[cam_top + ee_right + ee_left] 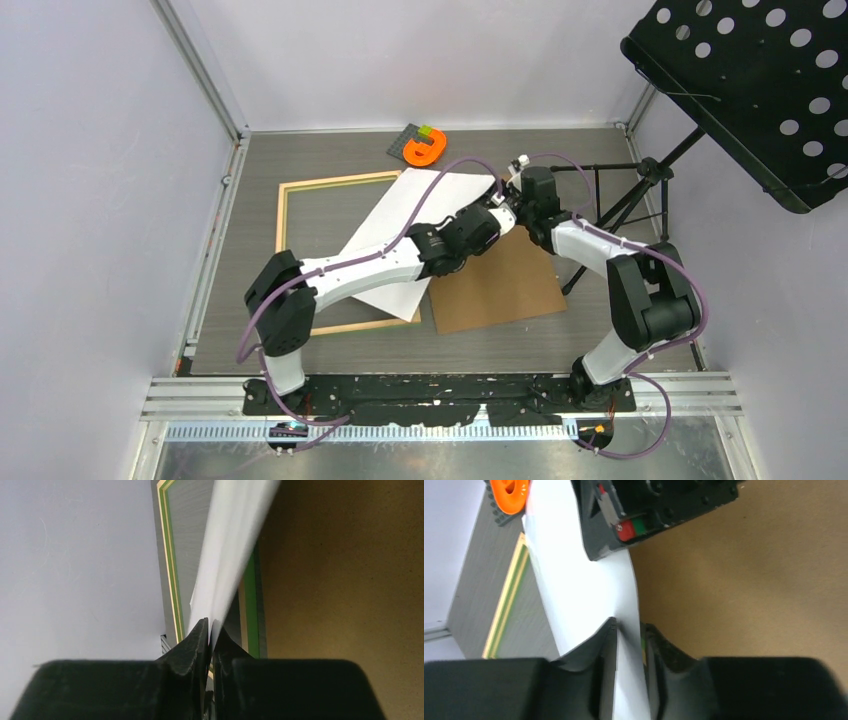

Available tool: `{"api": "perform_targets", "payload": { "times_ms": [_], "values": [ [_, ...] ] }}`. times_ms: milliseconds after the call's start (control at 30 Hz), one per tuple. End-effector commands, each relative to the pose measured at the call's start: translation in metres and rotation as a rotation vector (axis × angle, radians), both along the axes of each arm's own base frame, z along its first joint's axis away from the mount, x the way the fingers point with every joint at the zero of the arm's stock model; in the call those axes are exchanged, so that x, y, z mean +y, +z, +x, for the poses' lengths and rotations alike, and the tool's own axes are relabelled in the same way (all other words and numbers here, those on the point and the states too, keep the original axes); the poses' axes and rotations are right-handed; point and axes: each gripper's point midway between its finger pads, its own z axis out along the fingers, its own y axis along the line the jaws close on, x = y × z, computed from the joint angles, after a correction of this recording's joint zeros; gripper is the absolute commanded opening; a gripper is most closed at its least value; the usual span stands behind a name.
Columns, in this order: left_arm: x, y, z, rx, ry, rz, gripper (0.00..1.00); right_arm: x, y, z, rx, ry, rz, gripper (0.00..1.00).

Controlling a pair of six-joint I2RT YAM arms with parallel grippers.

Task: Put the photo into the frame
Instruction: Turn over the photo from the photo frame.

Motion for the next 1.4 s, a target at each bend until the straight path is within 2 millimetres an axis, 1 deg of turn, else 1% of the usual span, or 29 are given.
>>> {"api": "perform_targets", "payload": {
  "times_ms": [0,67,233,300,433,533,567,600,633,667,700,800,833,867,967,1000,1033,1067,1100,1133,1167,1200,1233,1267,1300,1333,1367],
  "values": [
    [-0.018,0.012,-0.009,-0.002,-0.039,-0.042,0.37,-0.007,0.032,0.009,-0.098,-0.028,0.021,0.09],
    [-0.020,0.013,-0.012,-0.004,-0.048,-0.040,0.55,-0.010,0.035,0.011,-0.102,-0.035,0.024,0.06],
    [-0.024,0.016,-0.021,-0.001,-0.071,-0.049,0.94,-0.016,0.036,0.014,-0.102,-0.050,0.025,0.06],
    [-0.022,0.023,-0.023,-0.005,-0.076,-0.061,0.99,-0.018,0.036,0.015,-0.102,-0.054,0.023,0.06],
    [-0.017,0.048,-0.028,-0.032,-0.103,-0.113,1.00,-0.021,0.031,0.017,-0.101,-0.048,0.004,0.06],
    [-0.007,0.071,-0.029,-0.048,-0.114,-0.164,0.99,-0.020,0.028,0.019,-0.101,-0.039,-0.009,0.06],
    [-0.002,0.078,-0.028,-0.047,-0.115,-0.185,1.00,-0.020,0.023,0.019,-0.094,-0.031,-0.024,0.06],
    [0.004,0.087,-0.027,-0.044,-0.113,-0.212,1.00,-0.019,0.023,0.020,-0.102,-0.020,-0.031,0.06],
    [0.008,0.094,-0.025,-0.033,-0.116,-0.242,1.00,-0.018,0.018,0.019,-0.087,-0.012,-0.039,0.06],
    [0.015,0.102,-0.022,-0.028,-0.104,-0.271,1.00,-0.017,0.020,0.021,-0.099,-0.004,-0.044,0.05],
    [0.021,0.111,-0.019,-0.023,-0.097,-0.299,1.00,-0.014,0.016,0.021,-0.094,0.006,-0.050,0.05],
    [0.046,0.132,-0.006,-0.039,-0.053,-0.349,1.00,-0.006,0.015,0.022,-0.104,0.042,-0.072,0.06],
    [0.053,0.138,-0.001,-0.056,-0.040,-0.353,1.00,-0.002,0.011,0.022,-0.095,0.057,-0.079,0.06],
    [0.062,0.143,0.003,-0.071,-0.023,-0.355,1.00,0.001,0.013,0.023,-0.102,0.069,-0.085,0.06],
    [0.079,0.153,0.011,-0.099,0.010,-0.366,1.00,0.013,0.011,0.026,-0.101,0.111,-0.088,0.06],
    [0.083,0.154,0.013,-0.103,0.019,-0.367,1.00,0.016,0.004,0.027,-0.089,0.124,-0.095,0.06],
    [0.087,0.155,0.014,-0.107,0.027,-0.369,1.00,0.020,0.008,0.028,-0.096,0.138,-0.090,0.06],
    [0.090,0.156,0.015,-0.110,0.032,-0.369,1.00,0.024,0.002,0.028,-0.085,0.154,-0.094,0.06],
    [0.093,0.156,0.015,-0.112,0.036,-0.369,1.00,0.028,0.007,0.030,-0.094,0.170,-0.086,0.06],
    [0.095,0.156,0.016,-0.113,0.040,-0.368,1.00,0.032,0.000,0.030,-0.080,0.186,-0.093,0.06],
    [0.097,0.157,0.016,-0.117,0.042,-0.368,1.00,0.036,0.005,0.033,-0.090,0.199,-0.086,0.06],
    [0.098,0.157,0.017,-0.119,0.046,-0.368,1.00,0.039,-0.002,0.033,-0.073,0.213,-0.090,0.06],
    [0.100,0.157,0.017,-0.121,0.049,-0.369,1.00,0.044,0.003,0.035,-0.087,0.231,-0.081,0.06],
    [0.101,0.157,0.018,-0.122,0.053,-0.369,1.00,0.048,-0.004,0.035,-0.068,0.246,-0.087,0.06],
    [0.103,0.159,0.017,-0.125,0.054,-0.372,1.00,0.051,0.000,0.038,-0.082,0.261,-0.092,0.06],
    [0.104,0.160,0.018,-0.130,0.056,-0.374,1.00,0.053,-0.011,0.035,-0.044,0.276,-0.105,0.06],
    [0.105,0.161,0.018,-0.131,0.059,-0.373,1.00,0.057,-0.007,0.040,-0.064,0.290,-0.113,0.06]
  ]
}}
